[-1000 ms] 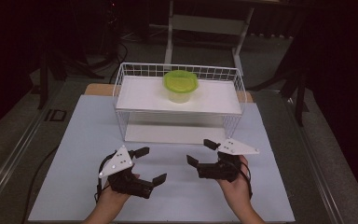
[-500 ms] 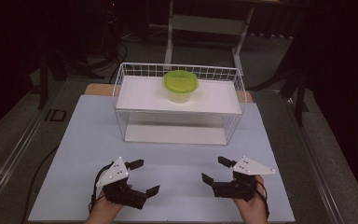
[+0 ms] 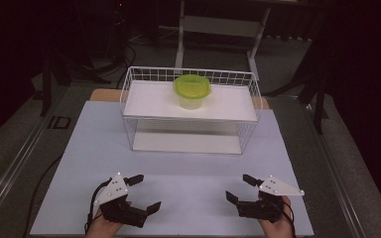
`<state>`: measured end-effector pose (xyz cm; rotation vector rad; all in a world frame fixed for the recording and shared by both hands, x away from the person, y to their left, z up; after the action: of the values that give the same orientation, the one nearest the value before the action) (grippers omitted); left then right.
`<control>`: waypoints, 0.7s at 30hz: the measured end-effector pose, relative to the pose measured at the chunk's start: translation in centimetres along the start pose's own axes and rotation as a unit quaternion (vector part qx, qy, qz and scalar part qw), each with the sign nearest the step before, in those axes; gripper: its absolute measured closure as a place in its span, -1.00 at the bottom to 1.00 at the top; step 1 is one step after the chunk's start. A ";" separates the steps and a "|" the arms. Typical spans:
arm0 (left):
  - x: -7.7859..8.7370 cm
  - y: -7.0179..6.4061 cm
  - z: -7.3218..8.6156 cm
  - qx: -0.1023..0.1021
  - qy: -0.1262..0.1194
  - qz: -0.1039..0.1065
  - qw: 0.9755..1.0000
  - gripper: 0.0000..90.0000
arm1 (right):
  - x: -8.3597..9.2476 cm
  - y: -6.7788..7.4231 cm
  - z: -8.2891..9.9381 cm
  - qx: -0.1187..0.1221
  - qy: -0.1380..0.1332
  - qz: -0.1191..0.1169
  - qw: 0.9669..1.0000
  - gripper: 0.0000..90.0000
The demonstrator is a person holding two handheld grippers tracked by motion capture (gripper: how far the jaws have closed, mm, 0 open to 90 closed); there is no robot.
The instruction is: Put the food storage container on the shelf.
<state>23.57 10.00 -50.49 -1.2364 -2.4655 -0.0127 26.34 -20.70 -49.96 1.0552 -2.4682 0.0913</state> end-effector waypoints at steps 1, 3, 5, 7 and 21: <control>0.0 0.0 0.0 -0.001 -0.002 0.001 1.000 -0.99 | -0.1 0.0 0.2 0.002 0.000 -0.002 1.000 -0.67; 0.0 0.1 0.1 -0.003 -0.004 -0.001 1.000 -0.98 | -0.2 0.0 0.3 0.001 -0.003 -0.007 1.000 -0.67; 0.0 0.2 0.3 -0.003 -0.010 -0.001 1.000 -0.99 | -0.2 -0.1 0.3 0.004 -0.005 -0.008 1.000 -0.67; 0.0 0.3 0.4 -0.005 -0.010 -0.005 1.000 -0.99 | -0.2 -0.2 0.3 0.008 -0.008 -0.007 1.000 -0.67; 0.6 0.8 -0.1 -0.010 -0.028 -0.023 0.999 -0.98 | -0.2 -0.9 0.2 0.010 -0.014 -0.002 1.000 -0.67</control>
<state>23.93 10.94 -50.33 -1.2046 -2.5474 -0.0145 27.03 -21.25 -50.36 1.0776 -2.4950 0.0993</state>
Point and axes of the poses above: each handheld gripper's, and its own axes: x roughly backward along the jaws, z roughly out of its underside, y roughly to its left, the point moved 7 cm from there along -x, roughly forward along the jaws
